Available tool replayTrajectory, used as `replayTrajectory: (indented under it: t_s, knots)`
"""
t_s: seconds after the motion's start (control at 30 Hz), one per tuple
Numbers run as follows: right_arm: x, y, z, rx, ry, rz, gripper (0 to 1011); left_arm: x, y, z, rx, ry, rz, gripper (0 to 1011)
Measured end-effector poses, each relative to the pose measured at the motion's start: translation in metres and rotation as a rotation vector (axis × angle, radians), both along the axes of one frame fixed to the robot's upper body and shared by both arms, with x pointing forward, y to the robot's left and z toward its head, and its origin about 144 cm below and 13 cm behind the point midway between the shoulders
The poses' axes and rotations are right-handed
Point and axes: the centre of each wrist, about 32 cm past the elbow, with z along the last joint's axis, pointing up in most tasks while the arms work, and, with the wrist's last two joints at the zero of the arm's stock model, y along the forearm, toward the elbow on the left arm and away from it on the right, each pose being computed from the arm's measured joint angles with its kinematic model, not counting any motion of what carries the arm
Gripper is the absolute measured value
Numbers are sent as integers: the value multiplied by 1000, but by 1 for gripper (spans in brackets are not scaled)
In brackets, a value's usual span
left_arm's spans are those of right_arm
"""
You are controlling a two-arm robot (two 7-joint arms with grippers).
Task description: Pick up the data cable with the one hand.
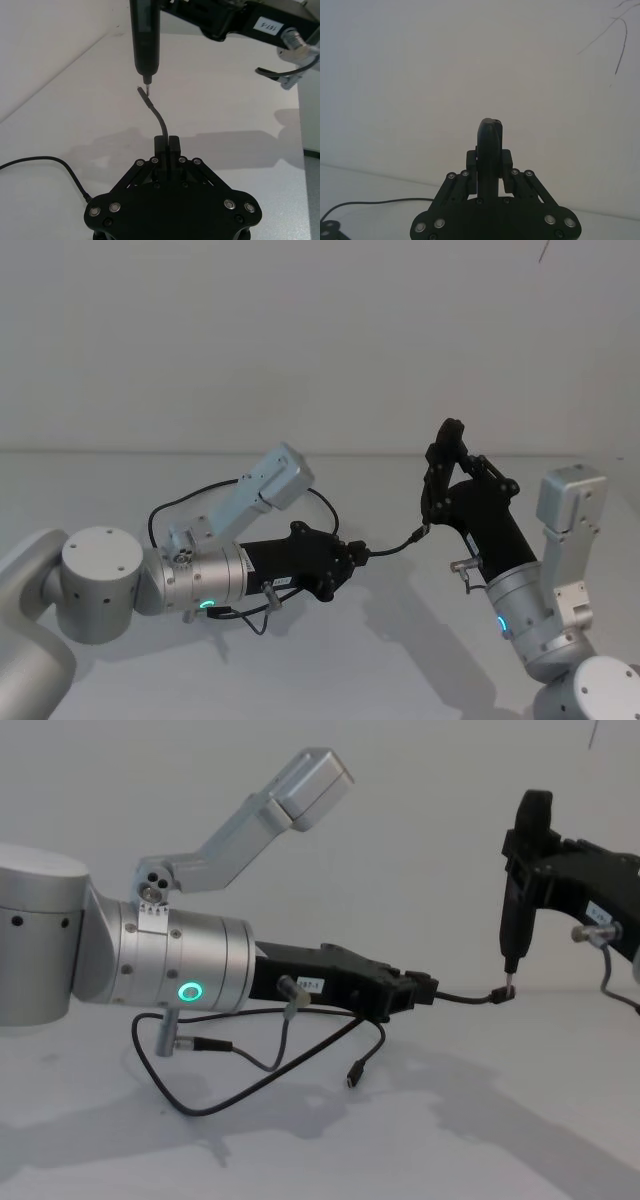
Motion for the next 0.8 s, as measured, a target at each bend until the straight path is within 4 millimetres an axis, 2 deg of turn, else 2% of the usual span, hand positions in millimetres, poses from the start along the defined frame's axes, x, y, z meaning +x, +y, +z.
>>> replayTrajectory:
  t_s: [0.4, 0.8]
  knots:
    - [16, -4, -8, -11, -14, -26, 279, 0, 0, 0, 0, 0, 0, 36]
    - [24, -10, -11, -10, -16, -49, 279, 0, 0, 0, 1, 0, 0, 36]
